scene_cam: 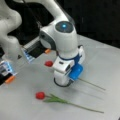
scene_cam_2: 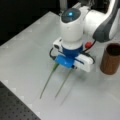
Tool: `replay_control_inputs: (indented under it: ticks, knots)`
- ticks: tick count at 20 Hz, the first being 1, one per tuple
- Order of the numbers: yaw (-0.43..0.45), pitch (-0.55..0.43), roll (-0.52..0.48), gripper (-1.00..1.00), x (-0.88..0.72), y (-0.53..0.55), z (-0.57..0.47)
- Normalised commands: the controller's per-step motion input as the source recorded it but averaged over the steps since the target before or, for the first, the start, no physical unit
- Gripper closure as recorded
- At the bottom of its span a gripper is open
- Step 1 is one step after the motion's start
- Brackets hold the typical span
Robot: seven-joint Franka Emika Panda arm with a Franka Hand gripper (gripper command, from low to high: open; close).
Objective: Flower insertion into a vase
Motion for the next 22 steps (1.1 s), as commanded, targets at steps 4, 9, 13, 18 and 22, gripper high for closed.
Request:
replay_control_inputs:
  ticks: [4,9,13,18,22]
  knots:
    - [-0.099,-0.117,0.025,1.0,-0.4,-0.12,0.37]
    - [-0.201,-0.204,0.053,1.0,-0.38,-0.03,0.31]
    - [-0.268,-0.185,0.023,1.0,-0.33,0.06,0.31]
    - [-0.167,-0.093,-0.041,1.0,-0.28,0.08,0.27]
    - [-0.055,0.006,-0.07,1.0,-0.1,0.05,-0.06]
